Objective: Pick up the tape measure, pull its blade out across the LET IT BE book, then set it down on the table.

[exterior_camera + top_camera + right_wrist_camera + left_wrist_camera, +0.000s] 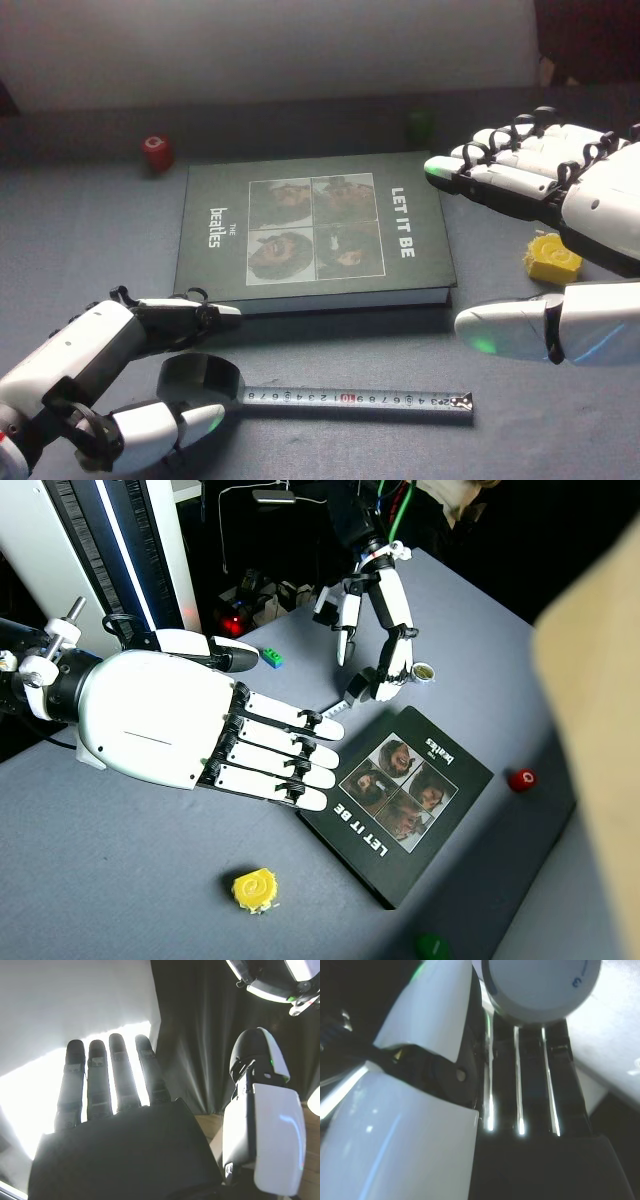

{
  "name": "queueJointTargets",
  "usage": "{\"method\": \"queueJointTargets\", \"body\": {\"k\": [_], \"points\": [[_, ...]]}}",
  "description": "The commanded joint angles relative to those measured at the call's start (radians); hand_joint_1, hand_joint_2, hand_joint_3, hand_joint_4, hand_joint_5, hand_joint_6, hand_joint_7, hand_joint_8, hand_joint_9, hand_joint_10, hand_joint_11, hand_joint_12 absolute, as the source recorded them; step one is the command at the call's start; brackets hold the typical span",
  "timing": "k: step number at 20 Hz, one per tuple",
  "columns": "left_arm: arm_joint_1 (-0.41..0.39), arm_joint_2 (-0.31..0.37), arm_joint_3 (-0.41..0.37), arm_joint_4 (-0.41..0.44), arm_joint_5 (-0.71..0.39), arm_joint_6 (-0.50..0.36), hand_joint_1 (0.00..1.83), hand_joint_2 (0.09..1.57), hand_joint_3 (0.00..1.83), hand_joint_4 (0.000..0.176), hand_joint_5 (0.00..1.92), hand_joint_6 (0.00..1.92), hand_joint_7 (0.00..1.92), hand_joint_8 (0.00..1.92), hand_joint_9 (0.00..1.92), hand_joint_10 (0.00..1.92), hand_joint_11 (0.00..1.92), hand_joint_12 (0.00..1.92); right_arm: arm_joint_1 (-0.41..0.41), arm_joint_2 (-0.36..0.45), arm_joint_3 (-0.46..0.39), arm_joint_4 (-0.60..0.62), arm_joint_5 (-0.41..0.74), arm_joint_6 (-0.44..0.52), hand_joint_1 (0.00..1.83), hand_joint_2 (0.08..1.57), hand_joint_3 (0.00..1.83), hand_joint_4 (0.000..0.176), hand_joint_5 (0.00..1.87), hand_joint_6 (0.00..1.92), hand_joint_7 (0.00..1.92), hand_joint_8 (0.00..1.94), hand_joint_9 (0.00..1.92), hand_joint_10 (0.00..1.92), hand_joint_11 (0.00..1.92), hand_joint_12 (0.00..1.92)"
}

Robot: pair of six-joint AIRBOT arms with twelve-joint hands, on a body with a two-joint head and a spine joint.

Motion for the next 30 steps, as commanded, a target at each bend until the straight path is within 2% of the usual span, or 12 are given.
{"method": "queueJointTargets", "body": {"k": [1, 8, 11, 30], "points": [[-0.003, -0.005, 0.006, 0.039, -0.109, -0.002, 1.34, 1.07, 0.01, 0.000, 0.69, 0.01, 0.60, 0.01, 0.55, 0.00, 0.33, 0.60, 0.006, 0.002, -0.004, -0.025, -0.118, 0.011, 0.08, 1.01, 0.00, 0.039, 0.07, 0.01, 0.09, 0.00, 0.04, 0.01, 0.00, 0.28], [0.011, -0.024, 0.035, 0.045, -0.116, 0.024, 1.32, 1.07, 0.00, 0.000, 0.71, 0.00, 0.62, 0.00, 0.57, 0.00, 0.35, 0.58, 0.006, 0.001, -0.004, -0.026, -0.130, 0.015, 0.08, 1.02, 0.00, 0.035, 0.06, 0.00, 0.09, 0.00, 0.03, 0.00, 0.00, 0.29], [0.021, -0.027, 0.039, 0.060, -0.119, 0.040, 1.32, 1.06, 0.00, 0.000, 0.71, 0.00, 0.62, 0.00, 0.57, 0.00, 0.34, 0.58, 0.006, 0.001, -0.004, -0.029, -0.133, 0.017, 0.08, 1.02, 0.00, 0.034, 0.09, 0.01, 0.10, 0.00, 0.04, 0.00, 0.00, 0.36], [0.060, -0.039, 0.053, 0.053, -0.152, 0.109, 1.32, 1.06, 0.00, 0.000, 0.70, 0.00, 0.62, 0.00, 0.56, 0.00, 0.34, 0.57, -0.004, -0.005, -0.004, -0.054, -0.155, 0.022, 0.08, 1.02, 0.00, 0.034, 0.09, 0.00, 0.11, 0.00, 0.04, 0.00, 0.00, 0.33]]}}
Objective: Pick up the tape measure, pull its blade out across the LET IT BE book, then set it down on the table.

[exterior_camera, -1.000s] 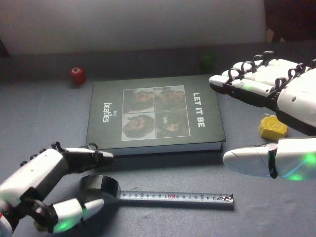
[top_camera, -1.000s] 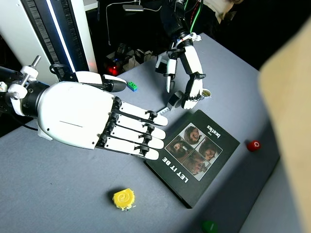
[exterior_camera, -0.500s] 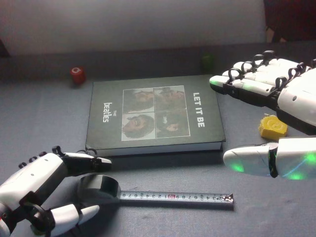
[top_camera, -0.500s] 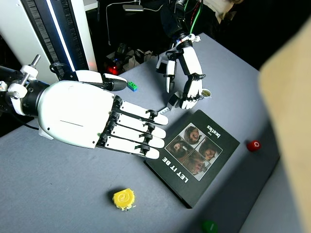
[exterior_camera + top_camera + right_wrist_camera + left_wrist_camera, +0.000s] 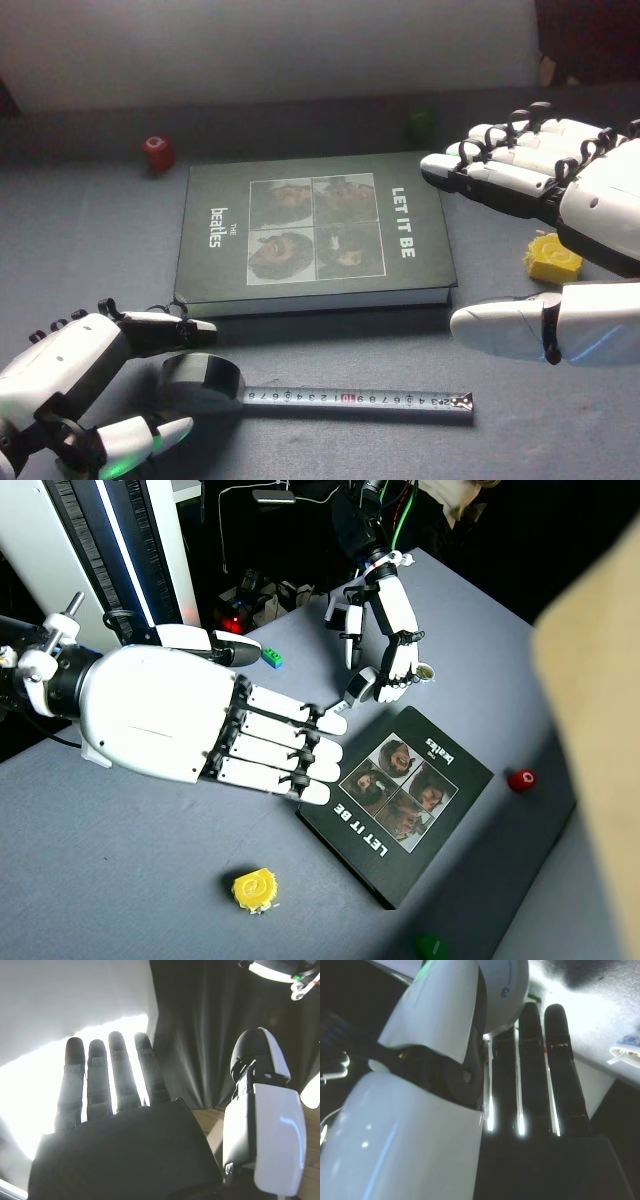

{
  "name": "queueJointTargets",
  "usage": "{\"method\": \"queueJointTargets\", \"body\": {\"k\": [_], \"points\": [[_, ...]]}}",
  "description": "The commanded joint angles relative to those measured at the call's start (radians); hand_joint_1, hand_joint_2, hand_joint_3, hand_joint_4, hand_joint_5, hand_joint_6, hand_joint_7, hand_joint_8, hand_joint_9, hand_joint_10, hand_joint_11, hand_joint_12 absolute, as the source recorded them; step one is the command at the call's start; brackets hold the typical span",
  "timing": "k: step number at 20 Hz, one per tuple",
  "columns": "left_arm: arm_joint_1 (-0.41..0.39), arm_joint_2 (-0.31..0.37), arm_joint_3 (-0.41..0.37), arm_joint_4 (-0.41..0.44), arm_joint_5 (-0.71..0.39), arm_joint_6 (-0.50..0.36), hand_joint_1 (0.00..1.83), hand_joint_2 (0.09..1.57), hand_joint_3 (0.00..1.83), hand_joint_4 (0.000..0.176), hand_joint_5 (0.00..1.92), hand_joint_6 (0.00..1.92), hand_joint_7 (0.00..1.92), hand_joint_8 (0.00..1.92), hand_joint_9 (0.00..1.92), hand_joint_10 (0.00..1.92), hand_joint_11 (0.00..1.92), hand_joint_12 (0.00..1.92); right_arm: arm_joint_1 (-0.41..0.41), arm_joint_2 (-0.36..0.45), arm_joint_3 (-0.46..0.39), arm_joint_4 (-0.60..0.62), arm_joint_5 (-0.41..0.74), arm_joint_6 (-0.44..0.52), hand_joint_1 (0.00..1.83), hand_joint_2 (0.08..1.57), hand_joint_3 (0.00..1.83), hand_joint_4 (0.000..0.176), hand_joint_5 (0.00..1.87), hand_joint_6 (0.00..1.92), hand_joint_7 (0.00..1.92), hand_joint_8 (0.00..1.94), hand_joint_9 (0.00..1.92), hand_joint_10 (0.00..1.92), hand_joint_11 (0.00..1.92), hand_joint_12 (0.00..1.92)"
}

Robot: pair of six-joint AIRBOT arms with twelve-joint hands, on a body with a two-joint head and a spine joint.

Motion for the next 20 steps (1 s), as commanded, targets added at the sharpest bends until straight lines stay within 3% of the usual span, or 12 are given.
{"method": "queueJointTargets", "body": {"k": [1, 12, 16, 17, 18, 20], "points": [[-0.003, -0.007, 0.004, 0.036, -0.104, 0.002, 1.32, 1.05, 0.00, 0.000, 0.70, 0.01, 0.62, 0.00, 0.56, 0.00, 0.33, 0.57, 0.006, 0.001, -0.002, -0.029, -0.118, 0.005, 0.08, 1.02, 0.00, 0.034, 0.09, 0.00, 0.11, 0.00, 0.04, 0.00, 0.00, 0.33], [-0.006, -0.027, 0.003, 0.044, -0.115, 0.072, 1.33, 1.05, 0.00, 0.000, 0.71, 0.00, 0.66, 0.01, 0.62, 0.02, 0.39, 0.60, -0.006, -0.002, -0.002, -0.044, -0.123, 0.004, 0.08, 1.02, 0.00, 0.034, 0.08, 0.00, 0.11, 0.00, 0.04, 0.00, 0.00, 0.32], [-0.006, -0.030, 0.004, 0.047, -0.115, 0.089, 1.33, 1.06, 0.00, 0.000, 0.85, 0.01, 0.88, 0.01, 0.87, 0.02, 0.62, 0.61, -0.008, -0.004, -0.002, -0.051, -0.125, 0.000, 0.08, 1.02, 0.00, 0.036, 0.06, 0.00, 0.09, 0.00, 0.03, 0.00, 0.00, 0.32], [-0.007, -0.031, 0.004, 0.047, -0.115, 0.090, 1.37, 1.08, 0.00, 0.000, 0.92, 0.76, 1.07, 0.55, 0.91, 0.96, 0.71, 0.73, -0.008, -0.004, -0.002, -0.052, -0.125, -0.001, 0.08, 1.02, 0.00, 0.036, 0.07, 0.00, 0.09, 0.00, 0.02, 0.00, 0.00, 0.32], [-0.012, -0.033, 0.004, 0.049, -0.115, 0.099, 1.38, 1.11, 0.00, 0.000, 0.90, 0.93, 1.07, 0.80, 0.85, 1.23, 0.75, 0.81, -0.008, -0.004, -0.002, -0.054, -0.125, -0.001, 0.08, 1.02, 0.00, 0.036, 0.07, 0.00, 0.09, 0.00, 0.02, 0.00, 0.00, 0.32], [-0.015, -0.034, 0.003, 0.048, -0.115, 0.112, 1.38, 1.10, 0.00, 0.000, 1.00, 0.80, 1.08, 0.89, 0.86, 1.23, 0.74, 1.03, -0.009, -0.005, -0.002, -0.055, -0.125, -0.002, 0.08, 1.02, 0.00, 0.034, 0.07, 0.00, 0.09, 0.00, 0.03, 0.00, 0.00, 0.30]]}}
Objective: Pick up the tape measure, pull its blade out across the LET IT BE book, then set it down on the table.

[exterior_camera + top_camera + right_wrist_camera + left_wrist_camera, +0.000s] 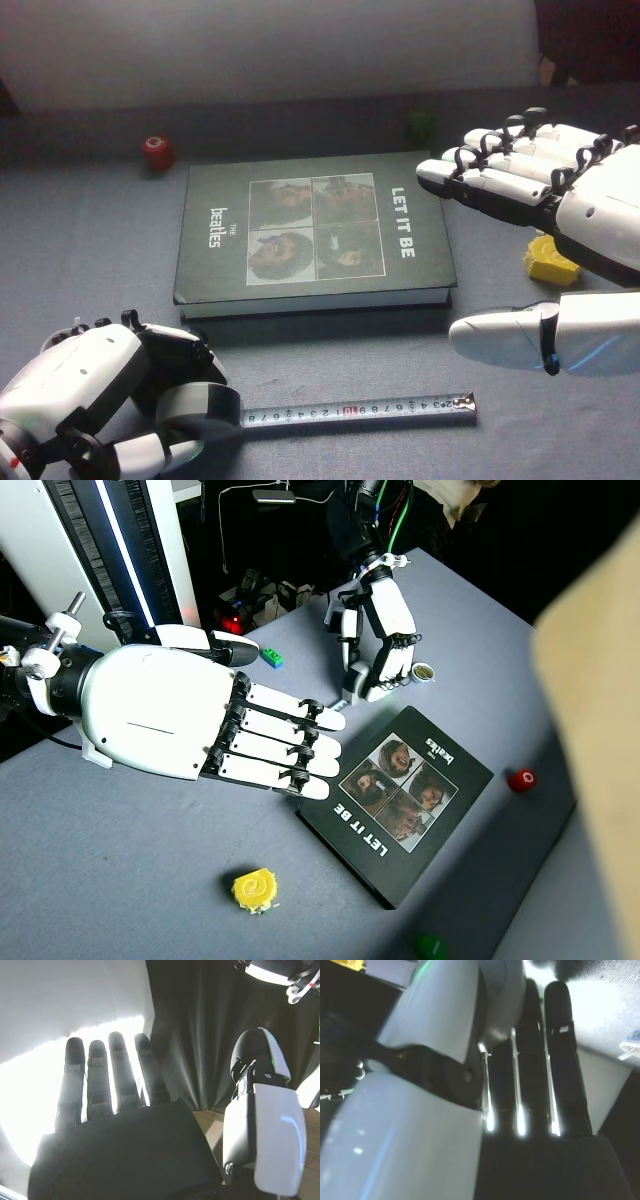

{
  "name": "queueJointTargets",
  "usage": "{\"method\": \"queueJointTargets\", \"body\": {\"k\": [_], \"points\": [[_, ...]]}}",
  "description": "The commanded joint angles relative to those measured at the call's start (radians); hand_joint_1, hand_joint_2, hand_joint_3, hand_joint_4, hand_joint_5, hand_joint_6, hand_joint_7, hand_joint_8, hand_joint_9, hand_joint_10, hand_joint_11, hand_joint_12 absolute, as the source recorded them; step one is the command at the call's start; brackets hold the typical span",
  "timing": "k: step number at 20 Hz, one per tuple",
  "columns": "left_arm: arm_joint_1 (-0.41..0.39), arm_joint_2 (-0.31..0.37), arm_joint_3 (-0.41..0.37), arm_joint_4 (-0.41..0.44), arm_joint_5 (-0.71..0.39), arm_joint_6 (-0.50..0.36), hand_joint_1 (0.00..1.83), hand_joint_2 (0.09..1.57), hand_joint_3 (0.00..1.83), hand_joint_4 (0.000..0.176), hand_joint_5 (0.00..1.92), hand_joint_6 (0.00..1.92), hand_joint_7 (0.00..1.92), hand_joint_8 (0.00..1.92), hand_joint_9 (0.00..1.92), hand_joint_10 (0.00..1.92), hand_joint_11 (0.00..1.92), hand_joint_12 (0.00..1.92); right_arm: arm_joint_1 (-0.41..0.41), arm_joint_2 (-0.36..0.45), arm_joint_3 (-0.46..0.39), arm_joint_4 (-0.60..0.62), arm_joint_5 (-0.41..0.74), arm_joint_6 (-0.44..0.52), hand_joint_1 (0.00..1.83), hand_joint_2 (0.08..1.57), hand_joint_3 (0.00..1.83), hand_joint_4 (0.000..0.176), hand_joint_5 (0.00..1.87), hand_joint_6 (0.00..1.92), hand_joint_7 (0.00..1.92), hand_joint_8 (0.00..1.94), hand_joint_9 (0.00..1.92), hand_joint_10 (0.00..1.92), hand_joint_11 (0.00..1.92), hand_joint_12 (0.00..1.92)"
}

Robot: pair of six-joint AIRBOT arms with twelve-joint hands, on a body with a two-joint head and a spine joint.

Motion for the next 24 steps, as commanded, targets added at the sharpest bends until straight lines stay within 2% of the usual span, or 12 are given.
{"method": "queueJointTargets", "body": {"k": [1, 7, 13, 17, 19, 21, 23, 24], "points": [[-0.011, -0.004, 0.002, 0.038, -0.101, -0.002, 1.38, 1.09, 0.00, 0.000, 1.05, 0.75, 1.08, 0.91, 0.87, 1.20, 0.74, 1.07, 0.005, 0.001, -0.002, -0.032, -0.112, 0.000, 0.08, 1.02, 0.00, 0.033, 0.07, 0.00, 0.09, 0.00, 0.03, 0.00, 0.00, 0.30], [-0.023, 0.001, 0.002, 0.052, -0.117, -0.023, 1.39, 1.08, 0.00, 0.000, 1.07, 0.73, 1.11, 0.82, 0.90, 1.18, 0.76, 1.02, 0.005, 0.000, -0.002, -0.035, -0.112, 0.000, 0.09, 1.02, 0.00, 0.035, 0.06, 0.00, 0.10, 0.00, 0.02, 0.00, 0.00, 0.30], [-0.125, 0.059, -0.007, 0.048, -0.026, -0.036, 1.39, 1.07, 0.00, 0.000, 1.08, 0.72, 1.13, 0.77, 0.91, 1.15, 0.79, 0.98, 0.004, 0.000, -0.003, -0.039, -0.122, -0.024, 0.10, 1.03, 0.01, 0.024, 0.09, 0.01, 0.11, 0.00, 0.04, 0.01, 0.00, 0.33], [-0.208, 0.108, -0.007, 0.030, 0.043, -0.036, 1.39, 1.07, 0.00, 0.000, 1.08, 0.71, 1.17, 0.74, 0.91, 1.15, 0.78, 0.97, 0.010, 0.001, -0.010, -0.038, -0.152, -0.079, 0.15, 1.01, 0.00, 0.020, 0.08, 0.00, 0.11, 0.00, 0.04, 0.00, 0.00, 0.34], [-0.255, 0.129, 0.004, 0.031, 0.110, -0.034, 1.39, 1.06, 0.00, 0.000, 1.09, 0.68, 1.18, 0.72, 0.93, 1.13, 0.79, 0.97, 0.021, 0.000, -0.024, 0.014, -0.154, -0.158, 0.22, 1.01, 0.00, 0.013, 0.09, 0.00, 0.13, 0.00, 0.06, 0.01, 0.00, 0.43], [-0.310, 0.146, 0.015, 0.023, 0.150, -0.018, 1.39, 1.06, 0.00, 0.000, 1.10, 0.67, 1.17, 0.73, 0.93, 1.13, 0.79, 0.97, 0.037, -0.005, -0.036, 0.108, -0.169, -0.252, 0.35, 1.00, 0.00, 0.000, 0.13, 0.01, 0.17, 0.01, 0.12, 0.02, 0.00, 0.64], [-0.348, 0.155, 0.024, 0.008, 0.177, -0.015, 1.39, 1.06, 0.00, 0.000, 1.08, 0.69, 1.16, 0.74, 0.93, 1.14, 0.79, 0.97, 0.063, -0.017, -0.036, 0.171, -0.169, -0.327, 0.50, 1.03, 0.00, 0.000, 0.17, 0.01, 0.24, 0.01, 0.18, 0.02, 0.00, 0.80], [-0.375, 0.160, 0.031, -0.004, 0.196, -0.009, 1.39, 1.06, 0.00, 0.000, 1.08, 0.69, 1.16, 0.74, 0.93, 1.14, 0.80, 0.97, 0.089, -0.025, -0.036, 0.239, -0.142, -0.382, 0.68, 1.04, 0.01, 0.000, 0.26, 0.03, 0.32, 0.02, 0.25, 0.03, 0.00, 0.90]]}}
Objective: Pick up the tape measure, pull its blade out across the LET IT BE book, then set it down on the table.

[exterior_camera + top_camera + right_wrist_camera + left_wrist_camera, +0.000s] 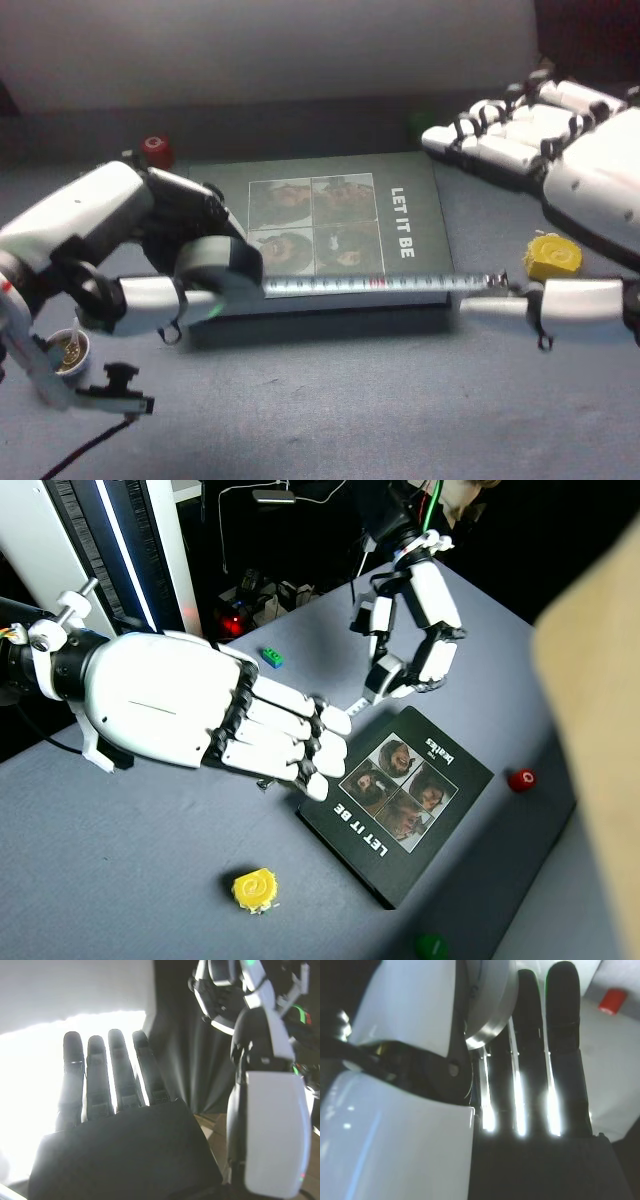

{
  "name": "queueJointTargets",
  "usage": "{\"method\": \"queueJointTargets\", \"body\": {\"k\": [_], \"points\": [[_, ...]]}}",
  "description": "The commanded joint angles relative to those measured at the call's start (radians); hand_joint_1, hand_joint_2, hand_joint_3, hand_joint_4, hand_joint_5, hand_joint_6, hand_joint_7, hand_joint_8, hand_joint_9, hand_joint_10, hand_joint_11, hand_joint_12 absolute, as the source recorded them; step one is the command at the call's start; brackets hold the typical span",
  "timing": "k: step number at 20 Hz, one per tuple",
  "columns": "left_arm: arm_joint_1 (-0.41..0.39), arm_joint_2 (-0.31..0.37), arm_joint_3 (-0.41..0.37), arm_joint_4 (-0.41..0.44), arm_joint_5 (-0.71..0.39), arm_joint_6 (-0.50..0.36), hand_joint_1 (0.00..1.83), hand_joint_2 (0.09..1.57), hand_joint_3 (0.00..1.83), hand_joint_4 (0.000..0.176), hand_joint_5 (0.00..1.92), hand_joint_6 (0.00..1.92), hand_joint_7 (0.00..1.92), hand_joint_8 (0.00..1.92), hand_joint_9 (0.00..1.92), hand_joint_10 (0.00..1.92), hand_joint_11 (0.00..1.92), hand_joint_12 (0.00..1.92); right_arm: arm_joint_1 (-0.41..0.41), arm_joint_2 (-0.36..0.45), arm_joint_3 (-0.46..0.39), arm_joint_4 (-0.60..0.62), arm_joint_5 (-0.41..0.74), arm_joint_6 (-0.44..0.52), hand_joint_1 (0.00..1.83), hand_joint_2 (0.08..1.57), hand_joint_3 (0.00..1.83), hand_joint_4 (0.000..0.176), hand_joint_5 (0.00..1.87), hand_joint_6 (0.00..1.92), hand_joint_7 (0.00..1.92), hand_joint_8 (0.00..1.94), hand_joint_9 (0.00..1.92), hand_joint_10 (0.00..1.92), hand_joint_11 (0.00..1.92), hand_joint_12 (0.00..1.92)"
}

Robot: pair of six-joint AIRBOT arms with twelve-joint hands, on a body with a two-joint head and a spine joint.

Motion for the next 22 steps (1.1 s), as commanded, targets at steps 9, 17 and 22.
{"method": "queueJointTargets", "body": {"k": [9, 17, 22], "points": [[-0.201, 0.023, 0.091, -0.031, 0.061, 0.095, 1.39, 1.06, 0.00, 0.000, 1.09, 0.67, 1.15, 0.75, 0.93, 1.15, 0.79, 0.97, 0.303, -0.156, 0.097, 0.569, 0.054, -0.543, 0.92, 1.11, 0.00, 0.000, 0.47, 0.02, 0.55, 0.01, 0.48, 0.03, 0.08, 1.25], [-0.268, 0.011, 0.113, -0.056, 0.097, 0.140, 1.39, 1.06, 0.00, 0.000, 1.09, 0.69, 1.14, 0.75, 0.95, 1.13, 0.80, 0.96, 0.391, -0.312, 0.263, 0.776, 0.079, -0.713, 1.04, 1.11, 0.00, 0.000, 0.65, 0.04, 0.75, 0.02, 0.64, 0.04, 0.13, 1.27], [-0.271, 0.009, 0.114, -0.061, 0.100, 0.150, 1.39, 1.06, 0.00, 0.000, 1.09, 0.70, 1.13, 0.75, 0.94, 1.13, 0.80, 0.96, 0.388, -0.319, 0.260, 0.795, 0.064, -0.716, 1.05, 1.11, 0.00, 0.000, 0.68, 0.04, 0.78, 0.02, 0.68, 0.04, 0.18, 1.28]]}}
